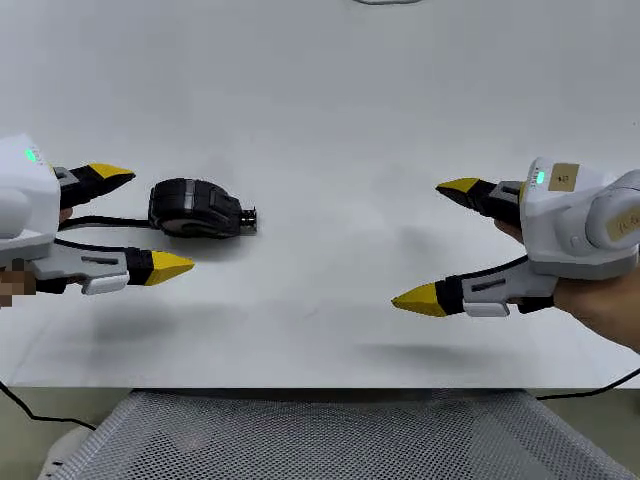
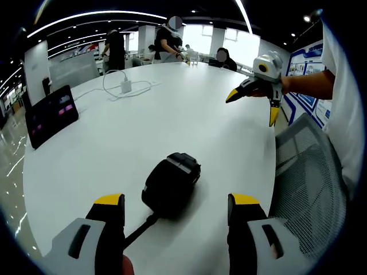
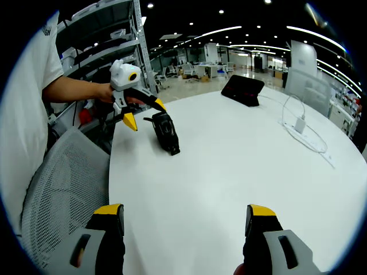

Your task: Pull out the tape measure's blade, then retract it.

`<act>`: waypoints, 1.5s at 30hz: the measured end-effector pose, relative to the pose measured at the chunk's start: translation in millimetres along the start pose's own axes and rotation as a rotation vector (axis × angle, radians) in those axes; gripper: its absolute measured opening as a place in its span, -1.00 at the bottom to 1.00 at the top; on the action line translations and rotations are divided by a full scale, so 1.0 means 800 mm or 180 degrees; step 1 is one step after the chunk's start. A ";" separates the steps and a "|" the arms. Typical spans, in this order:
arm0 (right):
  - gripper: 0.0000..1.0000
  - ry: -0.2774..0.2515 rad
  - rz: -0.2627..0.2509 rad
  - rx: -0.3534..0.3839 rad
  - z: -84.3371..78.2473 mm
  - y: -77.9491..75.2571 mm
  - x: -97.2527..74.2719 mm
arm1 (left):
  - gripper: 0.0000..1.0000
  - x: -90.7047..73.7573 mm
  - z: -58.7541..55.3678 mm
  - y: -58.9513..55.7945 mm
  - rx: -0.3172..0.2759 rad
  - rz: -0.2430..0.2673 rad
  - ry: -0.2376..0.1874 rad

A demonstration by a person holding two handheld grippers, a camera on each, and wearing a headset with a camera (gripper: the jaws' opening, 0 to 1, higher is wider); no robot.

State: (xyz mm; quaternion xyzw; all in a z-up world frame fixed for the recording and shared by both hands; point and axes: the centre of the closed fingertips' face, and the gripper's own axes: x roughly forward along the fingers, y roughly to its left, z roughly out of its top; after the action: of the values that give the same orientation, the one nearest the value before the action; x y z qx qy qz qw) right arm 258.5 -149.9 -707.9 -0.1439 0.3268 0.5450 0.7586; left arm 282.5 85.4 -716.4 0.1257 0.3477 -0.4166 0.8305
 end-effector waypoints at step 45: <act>0.68 0.0038 0.0125 0.0035 0.000 0.002 0.022 | -0.46 0.034 -0.021 0.023 0.0677 -0.0169 0.0442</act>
State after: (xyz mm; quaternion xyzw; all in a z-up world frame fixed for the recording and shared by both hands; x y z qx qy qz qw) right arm 260.2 -136.9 -719.2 -0.1367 0.3371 0.5571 0.7466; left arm 300.1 88.9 -748.6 0.2325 0.3615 -0.4632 0.7751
